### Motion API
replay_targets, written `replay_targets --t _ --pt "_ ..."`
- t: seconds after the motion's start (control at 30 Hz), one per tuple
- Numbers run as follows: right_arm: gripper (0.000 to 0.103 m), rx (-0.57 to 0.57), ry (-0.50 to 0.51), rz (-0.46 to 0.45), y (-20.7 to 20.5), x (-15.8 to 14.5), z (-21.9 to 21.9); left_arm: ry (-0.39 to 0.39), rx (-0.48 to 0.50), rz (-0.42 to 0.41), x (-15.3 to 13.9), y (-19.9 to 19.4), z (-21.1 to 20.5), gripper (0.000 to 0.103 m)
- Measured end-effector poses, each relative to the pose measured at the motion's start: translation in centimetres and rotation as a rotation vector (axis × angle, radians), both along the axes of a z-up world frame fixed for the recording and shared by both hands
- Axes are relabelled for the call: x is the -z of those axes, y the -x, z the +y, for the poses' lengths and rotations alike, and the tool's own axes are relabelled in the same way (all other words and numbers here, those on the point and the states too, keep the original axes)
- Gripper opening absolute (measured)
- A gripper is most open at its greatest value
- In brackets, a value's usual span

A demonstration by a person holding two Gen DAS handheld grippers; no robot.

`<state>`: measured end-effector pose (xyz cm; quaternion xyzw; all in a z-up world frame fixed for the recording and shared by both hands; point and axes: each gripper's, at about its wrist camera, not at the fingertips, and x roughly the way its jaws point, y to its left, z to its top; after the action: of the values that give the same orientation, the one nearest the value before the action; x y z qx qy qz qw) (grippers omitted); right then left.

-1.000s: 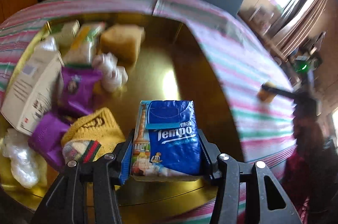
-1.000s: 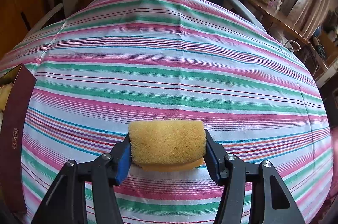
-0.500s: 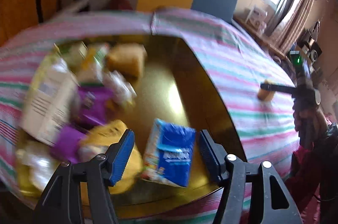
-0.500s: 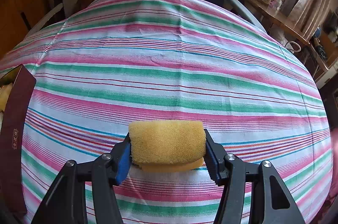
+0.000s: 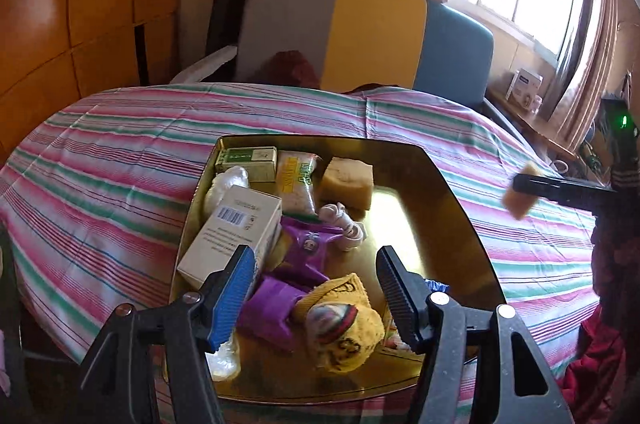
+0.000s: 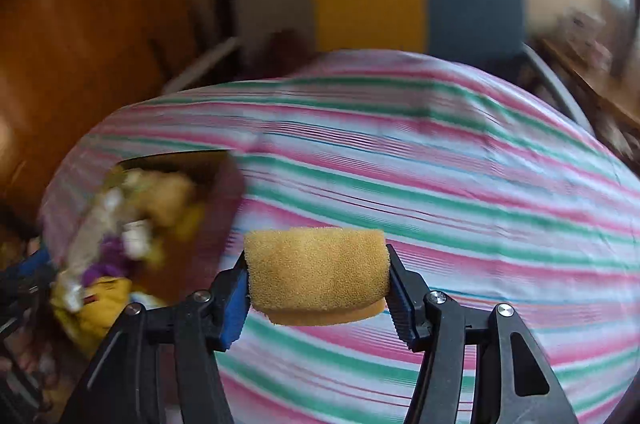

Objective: Organize objects
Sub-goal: 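Lower the yellow sponge into the gold tray and open the right tool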

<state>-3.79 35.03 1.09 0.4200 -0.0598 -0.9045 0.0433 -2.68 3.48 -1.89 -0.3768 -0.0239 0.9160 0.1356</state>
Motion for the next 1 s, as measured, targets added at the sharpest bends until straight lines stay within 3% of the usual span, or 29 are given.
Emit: replay_targets --t 0.17,0.4,0.6,0.8,1.0 --pt "0.061 -0.230 -0.062 0.021 1.8 -0.9 -11.6 0.015 -0.015 0.026 0.0 -0.3 -1.0 0.064" --pt "0.062 -0.321 -0.195 -0.137 6.7 5.1 -18.1 -0.004 -0.051 0.006 0.6 0.0 -2.5 0.064" --pt "0.075 -0.289 -0.153 -0.193 8.0 7.2 -17.9 0.015 -0.094 -0.008 1.3 0.5 -3.1 0.064" --pt "0.086 -0.253 -0.099 -0.155 7.1 6.2 -16.9 0.052 -0.131 0.024 0.9 0.3 -3.2 0.066" --pt "0.093 -0.150 -0.021 -0.052 4.2 3.8 -15.1 0.099 -0.154 0.078 -0.3 -0.4 -3.0 0.067"
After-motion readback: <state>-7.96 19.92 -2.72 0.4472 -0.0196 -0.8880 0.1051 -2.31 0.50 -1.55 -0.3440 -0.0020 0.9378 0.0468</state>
